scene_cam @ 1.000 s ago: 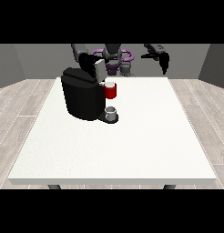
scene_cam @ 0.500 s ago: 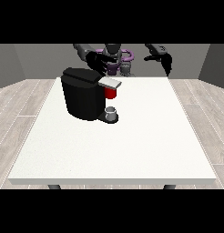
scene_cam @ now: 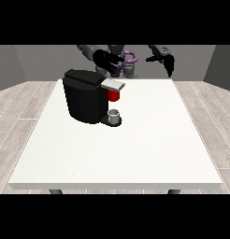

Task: Insert the coffee pod into the coffee machine and close the lid

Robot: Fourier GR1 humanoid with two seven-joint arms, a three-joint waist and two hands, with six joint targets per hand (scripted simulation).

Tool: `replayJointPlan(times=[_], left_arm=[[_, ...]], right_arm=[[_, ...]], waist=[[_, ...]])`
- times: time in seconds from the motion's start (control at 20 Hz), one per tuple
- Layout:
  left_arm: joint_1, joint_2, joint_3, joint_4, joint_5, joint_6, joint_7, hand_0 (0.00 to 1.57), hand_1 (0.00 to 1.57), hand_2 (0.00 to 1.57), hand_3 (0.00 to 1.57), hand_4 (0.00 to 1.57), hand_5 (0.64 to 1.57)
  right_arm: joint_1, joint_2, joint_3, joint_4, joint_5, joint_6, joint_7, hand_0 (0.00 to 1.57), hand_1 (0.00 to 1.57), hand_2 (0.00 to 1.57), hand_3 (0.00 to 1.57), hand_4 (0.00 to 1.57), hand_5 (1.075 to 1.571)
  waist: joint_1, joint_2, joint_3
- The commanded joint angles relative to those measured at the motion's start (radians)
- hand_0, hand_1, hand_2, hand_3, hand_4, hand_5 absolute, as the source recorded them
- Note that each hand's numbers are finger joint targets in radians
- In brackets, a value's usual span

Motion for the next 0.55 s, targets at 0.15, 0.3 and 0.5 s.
replayJointPlan(times=[0.15,0.3,0.5], left_arm=[[0.046,-0.039,-0.018,0.016,-0.021,0.045,-0.03,0.0,0.0,0.0,0.0,0.17,1.571],[0.017,-0.037,-0.005,0.067,-0.008,0.037,-0.046,0.0,0.0,0.0,0.0,0.25,1.571],[0.115,-0.025,0.02,0.057,0.011,0.033,-0.026,0.0,0.0,0.0,0.0,0.19,1.571]], right_arm=[[0.087,0.076,0.068,-0.07,-0.044,0.058,-0.048,0.0,0.0,0.0,0.0,0.26,1.571],[0.225,0.077,0.189,-0.143,-0.185,-0.005,-0.079,0.0,0.0,0.0,0.0,0.27,1.571],[0.462,0.077,0.201,-0.179,-0.232,0.006,-0.129,0.0,0.0,0.0,0.0,0.16,1.571]], waist=[[-0.054,-0.083,0.0001],[-0.08,-0.127,0.0001],[-0.154,-0.227,0.0007]])
